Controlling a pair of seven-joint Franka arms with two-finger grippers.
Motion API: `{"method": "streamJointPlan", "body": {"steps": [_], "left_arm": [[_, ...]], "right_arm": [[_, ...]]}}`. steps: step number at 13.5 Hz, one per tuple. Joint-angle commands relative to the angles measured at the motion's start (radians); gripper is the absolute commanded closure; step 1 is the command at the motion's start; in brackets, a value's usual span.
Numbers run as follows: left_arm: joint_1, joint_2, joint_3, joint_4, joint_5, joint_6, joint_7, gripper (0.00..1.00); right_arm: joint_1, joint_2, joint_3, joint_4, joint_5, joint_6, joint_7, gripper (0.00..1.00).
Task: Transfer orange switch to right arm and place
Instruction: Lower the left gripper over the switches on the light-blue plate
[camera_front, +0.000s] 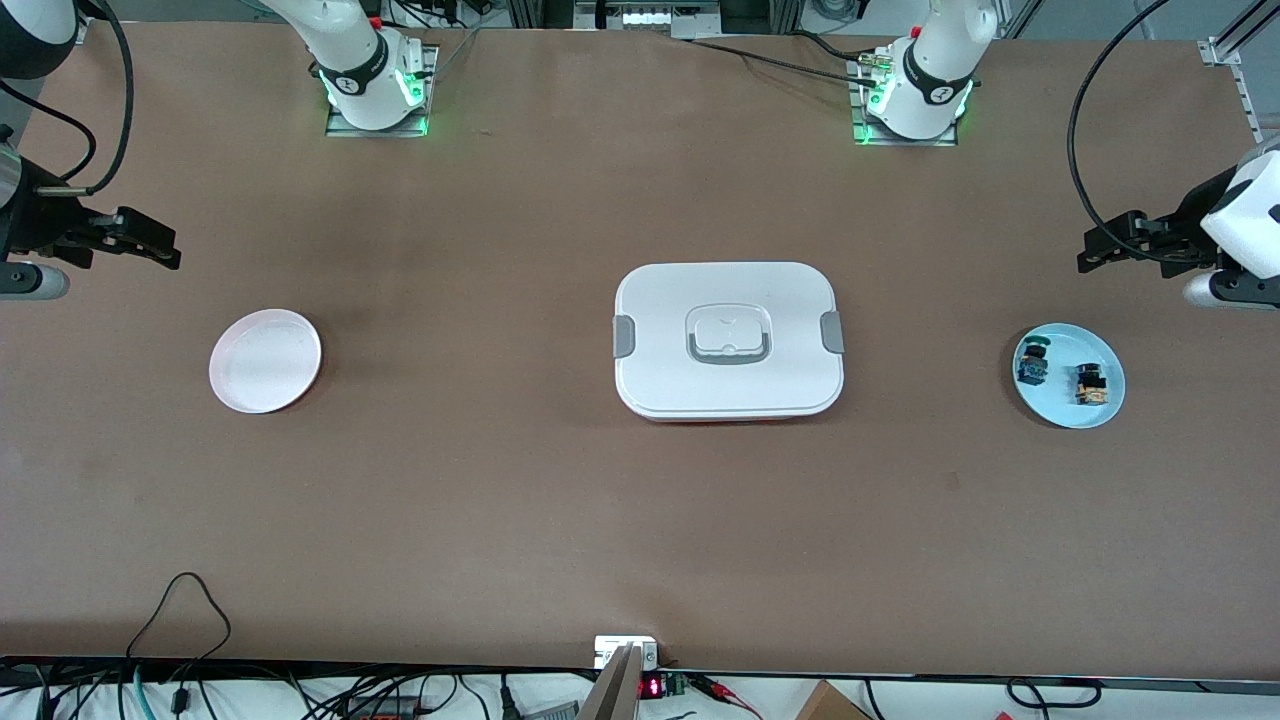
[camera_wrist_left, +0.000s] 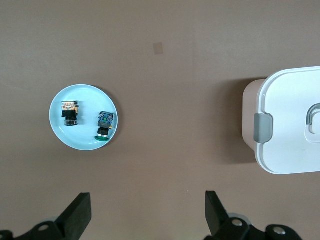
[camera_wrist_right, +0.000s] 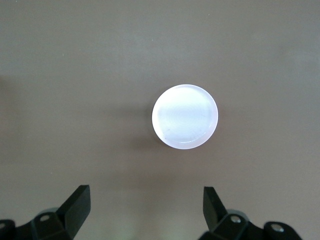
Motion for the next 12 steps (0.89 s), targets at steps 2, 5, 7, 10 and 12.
{"method": "streamJointPlan", "body": {"steps": [2, 5, 7, 10, 12], "left_arm": [[0.005, 0.009, -0.003, 0.028, -0.001, -0.025, -0.008, 0.0], [0.004, 0.01, -0.003, 0.031, -0.001, -0.025, -0.013, 0.0], [0.005, 0.025, -0.003, 0.049, -0.001, -0.027, -0.008, 0.0], [0.007, 0.029, -0.003, 0.046, -0.001, -0.053, -0.008, 0.0], [0.01, 0.03, -0.003, 0.034, 0.0, -0.062, -0.002, 0.0]], "right_arm": [[-0.001, -0.008, 0.003, 0.018, 0.017, -0.028, -0.021, 0.0], [0.0, -0.009, 0.006, 0.017, 0.006, -0.06, -0.017, 0.0], [-0.001, -0.008, 0.005, 0.017, 0.005, -0.057, -0.017, 0.0], [-0.001, -0.008, 0.006, 0.017, -0.012, -0.054, -0.017, 0.0], [0.002, -0.006, 0.006, 0.015, -0.015, -0.051, -0.017, 0.0]]}}
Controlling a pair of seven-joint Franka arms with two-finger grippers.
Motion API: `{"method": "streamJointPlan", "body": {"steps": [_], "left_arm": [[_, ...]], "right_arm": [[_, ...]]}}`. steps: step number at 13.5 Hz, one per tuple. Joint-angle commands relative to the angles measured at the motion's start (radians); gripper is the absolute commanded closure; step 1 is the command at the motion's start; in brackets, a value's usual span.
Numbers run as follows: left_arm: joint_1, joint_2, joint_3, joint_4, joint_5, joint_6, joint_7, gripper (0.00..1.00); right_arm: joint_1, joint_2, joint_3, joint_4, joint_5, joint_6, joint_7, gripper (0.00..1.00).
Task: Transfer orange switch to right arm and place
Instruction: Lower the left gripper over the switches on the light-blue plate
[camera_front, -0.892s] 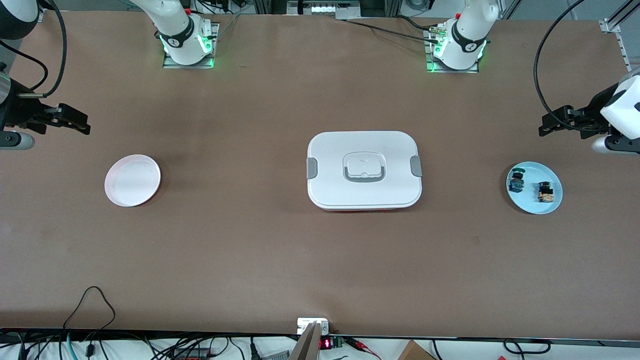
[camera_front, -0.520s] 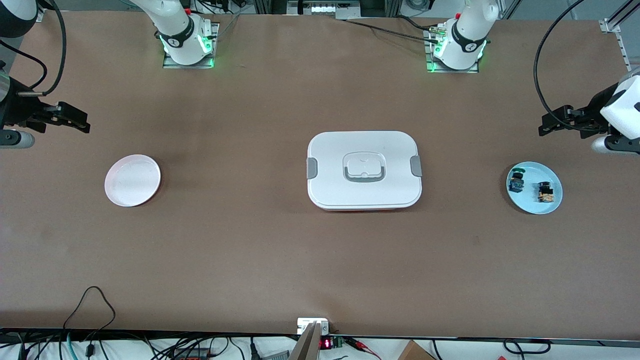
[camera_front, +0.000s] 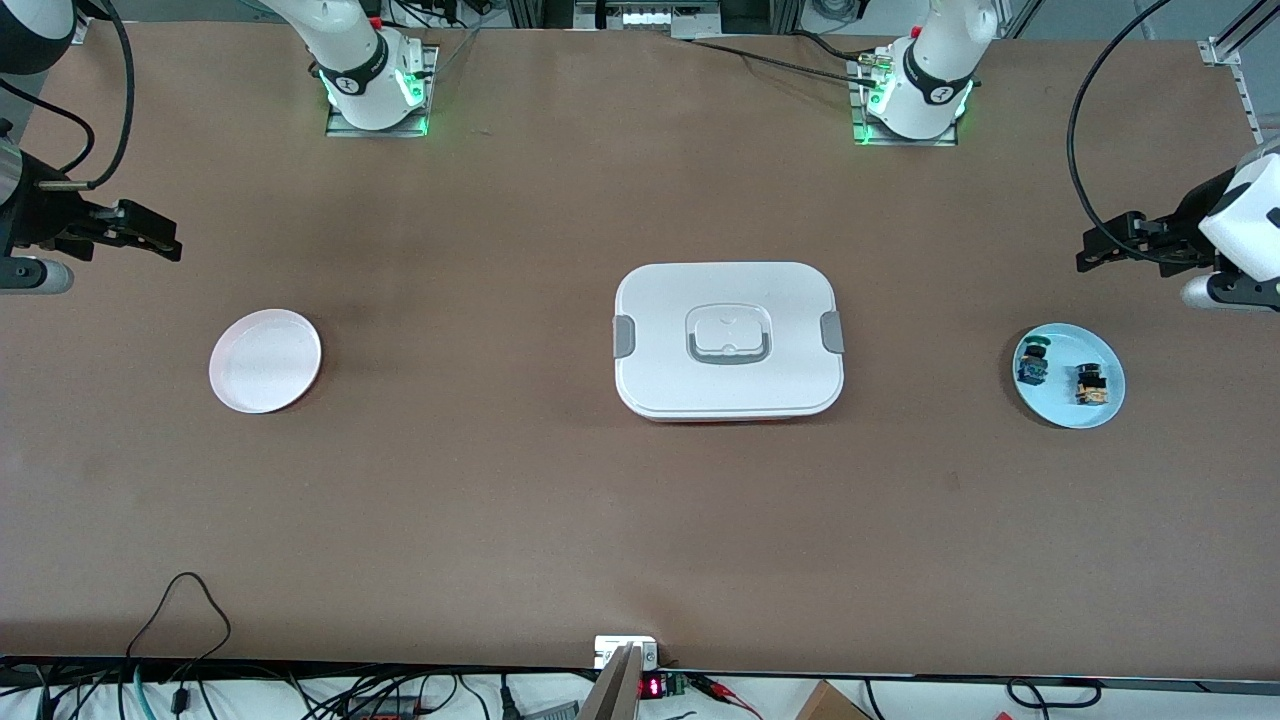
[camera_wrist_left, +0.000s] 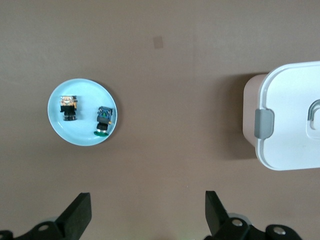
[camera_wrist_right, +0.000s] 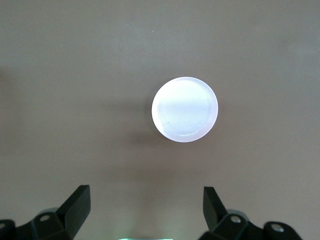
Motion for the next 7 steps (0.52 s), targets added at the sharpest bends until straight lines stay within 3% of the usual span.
{"method": "streamJointPlan", "body": {"steps": [1, 5, 7], "left_arm": [[0.009, 0.036, -0.002, 0.027, 0.034, -0.035, 0.003, 0.0], [0.023, 0.087, -0.003, -0.013, 0.075, -0.064, 0.129, 0.0], [0.02, 0.115, -0.005, -0.03, 0.164, -0.063, 0.242, 0.0]], "right_arm": [[0.005, -0.004, 0.008, 0.009, -0.011, -0.012, -0.01, 0.0], [0.017, -0.002, 0.013, 0.009, -0.038, -0.008, -0.008, 0.0], [0.015, -0.007, 0.008, 0.01, -0.041, -0.006, -0.008, 0.0]]}}
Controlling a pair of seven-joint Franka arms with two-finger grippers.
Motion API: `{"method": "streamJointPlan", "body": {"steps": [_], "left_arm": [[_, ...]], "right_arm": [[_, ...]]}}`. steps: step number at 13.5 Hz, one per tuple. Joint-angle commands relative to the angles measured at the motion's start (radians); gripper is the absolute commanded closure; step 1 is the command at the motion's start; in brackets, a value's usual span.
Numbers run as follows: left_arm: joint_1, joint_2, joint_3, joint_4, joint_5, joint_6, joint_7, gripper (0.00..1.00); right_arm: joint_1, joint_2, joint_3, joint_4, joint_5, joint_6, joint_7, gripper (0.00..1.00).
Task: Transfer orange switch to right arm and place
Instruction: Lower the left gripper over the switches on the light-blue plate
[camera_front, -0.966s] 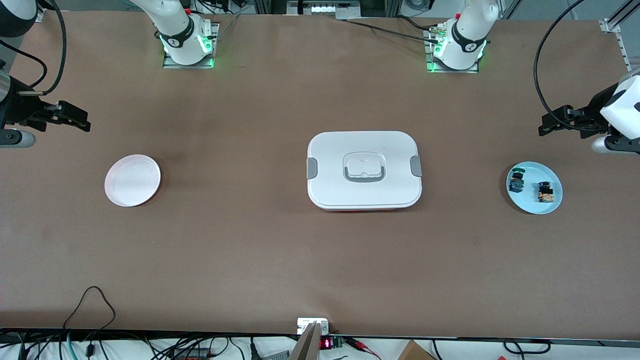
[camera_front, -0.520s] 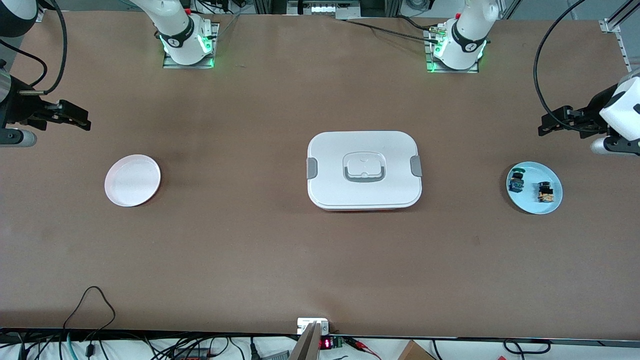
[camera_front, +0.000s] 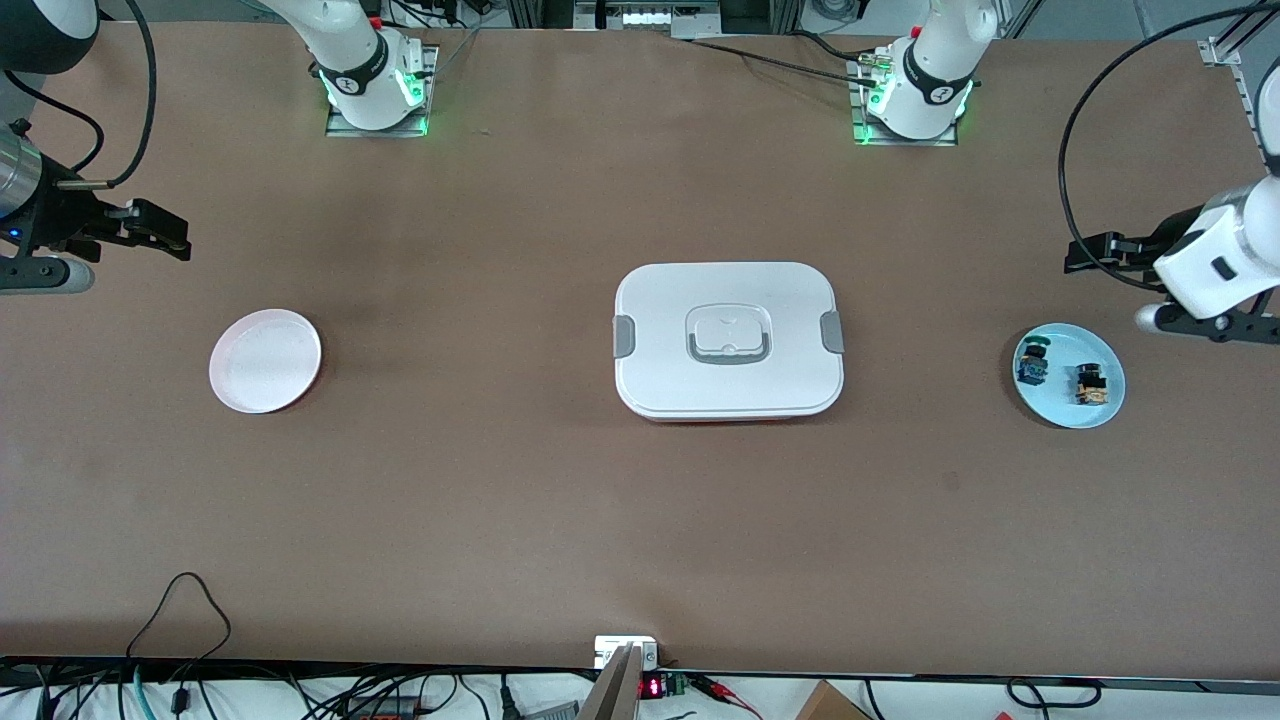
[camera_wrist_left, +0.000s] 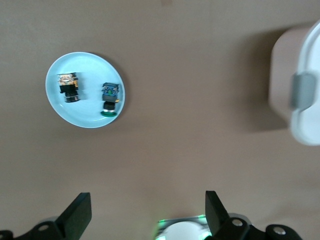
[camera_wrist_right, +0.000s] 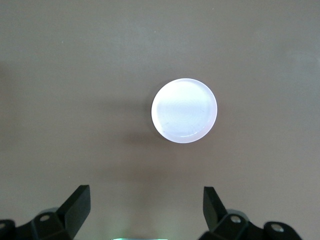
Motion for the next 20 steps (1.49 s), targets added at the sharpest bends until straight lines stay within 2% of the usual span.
{"method": "streamJointPlan", "body": {"steps": [1, 6, 9, 10, 12, 16, 18, 20], "left_arm": [[0.012, 0.033, -0.006, -0.029, 0.079, -0.001, 0.157, 0.01], [0.093, 0.03, -0.005, -0.222, 0.08, 0.27, 0.601, 0.02], [0.166, 0.028, -0.006, -0.357, 0.08, 0.487, 1.007, 0.01], [0.183, 0.033, -0.006, -0.375, 0.079, 0.531, 1.106, 0.01], [0.187, 0.056, -0.003, -0.376, 0.083, 0.581, 1.223, 0.01], [0.255, 0.199, -0.005, -0.374, 0.148, 0.833, 1.456, 0.0], [0.318, 0.272, -0.006, -0.371, 0.148, 0.945, 1.571, 0.0], [0.349, 0.31, -0.008, -0.365, 0.148, 0.994, 1.642, 0.0]], "right_arm": [[-0.003, -0.01, -0.004, 0.01, -0.014, -0.015, -0.004, 0.0], [0.005, -0.021, -0.001, 0.01, -0.013, -0.035, 0.0, 0.0], [0.029, -0.021, 0.004, 0.01, -0.011, -0.032, 0.005, 0.0], [0.029, -0.021, 0.004, 0.01, -0.011, -0.028, 0.008, 0.0], [0.019, -0.016, -0.005, 0.01, 0.003, -0.012, 0.01, 0.0], [0.026, -0.009, 0.001, 0.007, -0.013, 0.004, -0.001, 0.0], [0.023, -0.01, -0.002, 0.009, -0.002, -0.034, -0.003, 0.0], [0.023, -0.01, -0.002, 0.01, 0.004, -0.087, -0.001, 0.0]]}}
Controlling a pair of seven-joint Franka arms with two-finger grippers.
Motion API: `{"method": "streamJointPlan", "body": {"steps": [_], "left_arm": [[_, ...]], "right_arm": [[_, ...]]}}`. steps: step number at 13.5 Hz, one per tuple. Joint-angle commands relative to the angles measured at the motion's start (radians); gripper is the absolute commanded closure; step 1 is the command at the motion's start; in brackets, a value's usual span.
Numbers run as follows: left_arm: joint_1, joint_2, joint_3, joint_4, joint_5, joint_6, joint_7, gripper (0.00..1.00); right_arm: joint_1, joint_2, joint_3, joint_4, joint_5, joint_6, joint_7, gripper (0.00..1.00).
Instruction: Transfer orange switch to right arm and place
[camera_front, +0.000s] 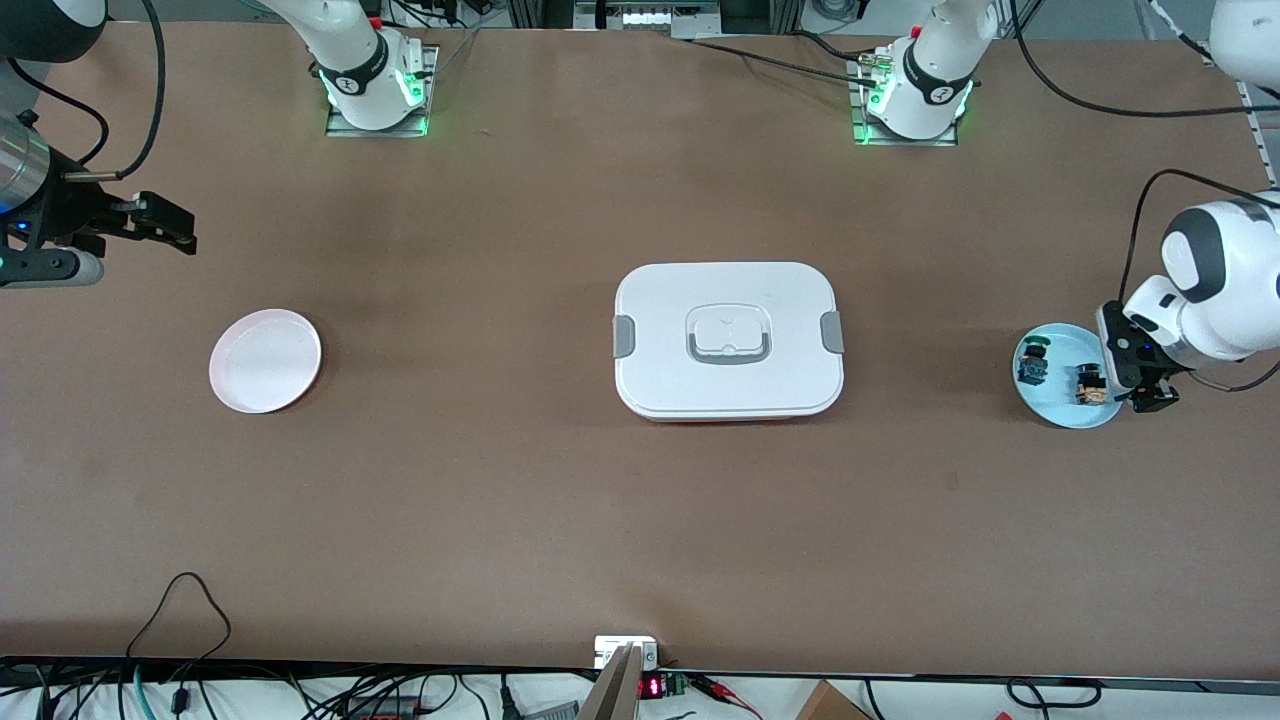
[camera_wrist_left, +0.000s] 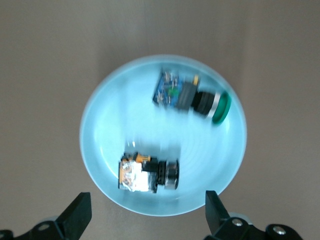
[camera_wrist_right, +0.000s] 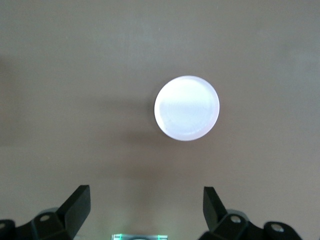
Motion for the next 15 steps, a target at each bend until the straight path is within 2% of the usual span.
{"method": "streamJointPlan", "body": {"steps": [1, 3, 4, 6, 7, 8, 10, 12, 15], "left_arm": [[0.035, 0.043, -0.012, 0.026, 0.021, 0.036, 0.096, 0.0], [0.028, 0.047, -0.013, 0.029, 0.019, 0.039, 0.125, 0.0], [0.028, 0.059, -0.013, 0.032, 0.018, 0.039, 0.136, 0.0], [0.031, 0.07, -0.015, 0.041, 0.015, 0.039, 0.147, 0.0], [0.032, 0.075, -0.015, 0.041, 0.008, 0.039, 0.148, 0.0], [0.034, 0.076, -0.015, 0.041, 0.004, 0.039, 0.147, 0.0], [0.035, 0.089, -0.015, 0.041, -0.065, 0.035, 0.147, 0.0], [0.035, 0.095, -0.015, 0.041, -0.074, 0.033, 0.145, 0.0], [0.041, 0.109, -0.016, 0.043, -0.099, 0.033, 0.147, 0.0]], "right_arm": [[-0.001, -0.003, -0.001, 0.006, 0.007, -0.05, -0.004, 0.0], [-0.007, -0.013, -0.014, 0.017, 0.001, -0.113, -0.008, 0.0], [-0.014, -0.017, -0.029, 0.059, 0.006, -0.153, -0.012, 0.0], [0.001, -0.034, -0.008, 0.123, 0.015, -0.251, -0.03, 0.0], [0.016, -0.022, 0.024, 0.123, 0.007, -0.239, -0.034, 0.0], [0.018, 0.012, 0.031, 0.127, 0.028, -0.236, -0.032, 0.0], [0.01, 0.013, 0.025, 0.138, 0.104, -0.183, -0.032, 0.0], [0.001, 0.035, 0.023, 0.131, 0.11, -0.063, -0.026, 0.0], [-0.063, 0.064, 0.023, 0.135, 0.113, -0.015, -0.029, 0.0]]}}
